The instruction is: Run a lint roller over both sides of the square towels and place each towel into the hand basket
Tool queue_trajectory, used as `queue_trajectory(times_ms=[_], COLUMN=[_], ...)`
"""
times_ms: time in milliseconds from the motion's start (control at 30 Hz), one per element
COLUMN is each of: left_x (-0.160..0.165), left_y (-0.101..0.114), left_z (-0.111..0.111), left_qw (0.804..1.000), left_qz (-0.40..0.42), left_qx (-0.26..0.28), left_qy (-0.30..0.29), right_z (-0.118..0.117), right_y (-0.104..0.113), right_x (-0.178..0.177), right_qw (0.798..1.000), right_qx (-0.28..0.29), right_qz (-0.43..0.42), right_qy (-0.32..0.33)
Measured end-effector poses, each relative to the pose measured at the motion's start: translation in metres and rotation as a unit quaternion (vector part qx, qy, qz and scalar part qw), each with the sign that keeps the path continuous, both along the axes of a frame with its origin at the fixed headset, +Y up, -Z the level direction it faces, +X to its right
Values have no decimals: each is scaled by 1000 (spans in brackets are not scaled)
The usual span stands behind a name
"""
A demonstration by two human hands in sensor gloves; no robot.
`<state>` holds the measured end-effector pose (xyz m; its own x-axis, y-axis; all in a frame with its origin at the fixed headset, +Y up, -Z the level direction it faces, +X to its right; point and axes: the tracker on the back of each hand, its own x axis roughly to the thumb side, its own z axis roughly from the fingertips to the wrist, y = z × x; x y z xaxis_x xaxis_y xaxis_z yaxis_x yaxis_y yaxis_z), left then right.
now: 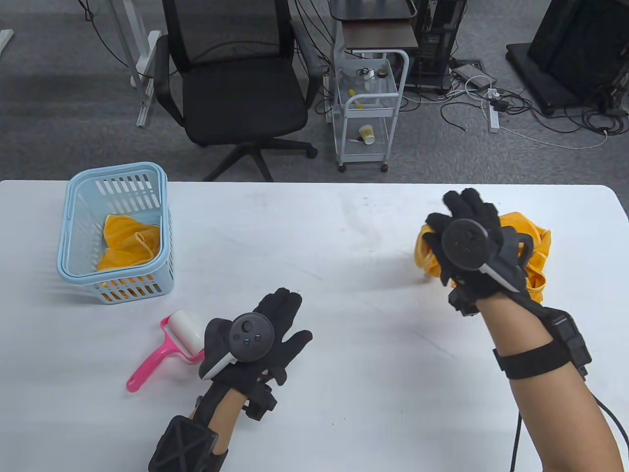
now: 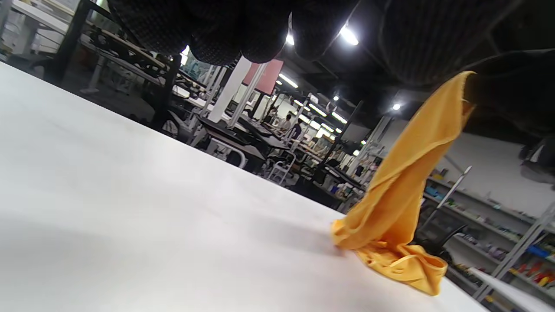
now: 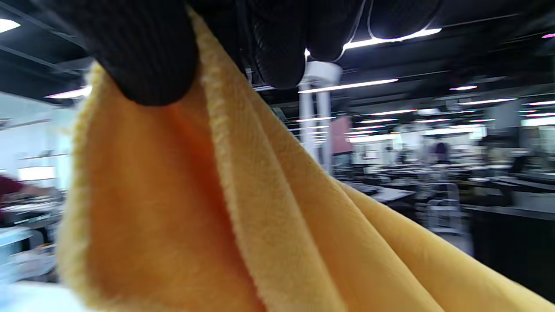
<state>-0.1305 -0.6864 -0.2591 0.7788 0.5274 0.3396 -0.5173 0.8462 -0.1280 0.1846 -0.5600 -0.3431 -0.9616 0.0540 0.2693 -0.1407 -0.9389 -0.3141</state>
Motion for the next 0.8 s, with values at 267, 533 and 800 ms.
queue_trajectory(times_ms=[267, 533, 800], left_x=[23, 28, 30], left_y=[-11, -24, 14], left_z=[7, 6, 17], left_qw=[1000, 991, 988], left_qz=[-10, -117, -118], left_qx=[-8, 40, 92], left_qy=[-7, 55, 42], right_z=[53, 64, 67], right_y=[-81, -106, -117], right_x=[-118, -129, -108], right_qw=[985, 980, 998], right_qx=[-73, -101, 28], right_qz=[21, 3, 32], right_qy=[155, 169, 51])
